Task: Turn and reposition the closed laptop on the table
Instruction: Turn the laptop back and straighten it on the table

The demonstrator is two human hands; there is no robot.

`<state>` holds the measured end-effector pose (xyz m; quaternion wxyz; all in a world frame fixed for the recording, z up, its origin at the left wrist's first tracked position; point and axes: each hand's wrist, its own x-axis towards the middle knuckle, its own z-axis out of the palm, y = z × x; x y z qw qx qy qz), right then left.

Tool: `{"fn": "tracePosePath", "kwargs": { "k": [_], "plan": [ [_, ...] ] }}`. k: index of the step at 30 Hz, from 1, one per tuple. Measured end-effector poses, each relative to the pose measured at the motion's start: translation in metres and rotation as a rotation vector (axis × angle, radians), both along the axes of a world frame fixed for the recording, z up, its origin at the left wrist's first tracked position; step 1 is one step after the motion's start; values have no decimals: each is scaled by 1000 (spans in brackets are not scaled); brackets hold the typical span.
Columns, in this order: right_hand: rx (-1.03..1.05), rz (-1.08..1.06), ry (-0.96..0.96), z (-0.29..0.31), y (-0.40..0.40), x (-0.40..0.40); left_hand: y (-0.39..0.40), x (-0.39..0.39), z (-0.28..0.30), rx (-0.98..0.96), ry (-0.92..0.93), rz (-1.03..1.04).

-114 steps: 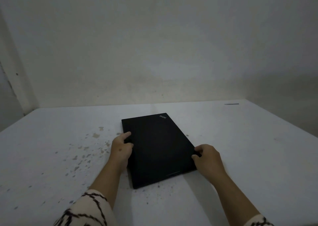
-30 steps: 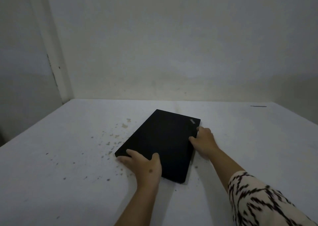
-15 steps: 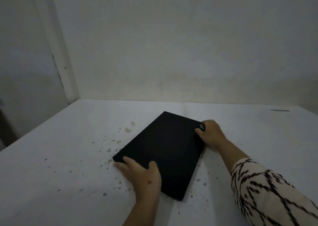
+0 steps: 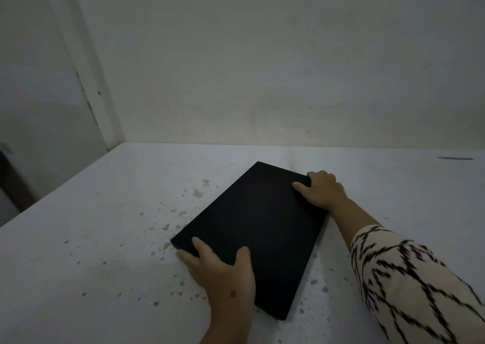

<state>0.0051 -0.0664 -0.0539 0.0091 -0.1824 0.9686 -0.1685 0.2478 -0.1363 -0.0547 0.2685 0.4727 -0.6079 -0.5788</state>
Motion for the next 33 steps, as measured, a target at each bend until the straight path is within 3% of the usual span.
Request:
{"fn": "tracePosePath", "kwargs": {
  "k": [16, 22, 33],
  "plan": [
    [-173, -219, -47, 0, 57, 31, -25, -6, 5, -42, 218, -71],
    [-177, -270, -7, -3, 84, 53, -40, -8, 11, 9, 335, -171],
    [-421, -357, -1, -20, 109, 96, -91, -23, 14, 182, 425, -315]
  ]
}}
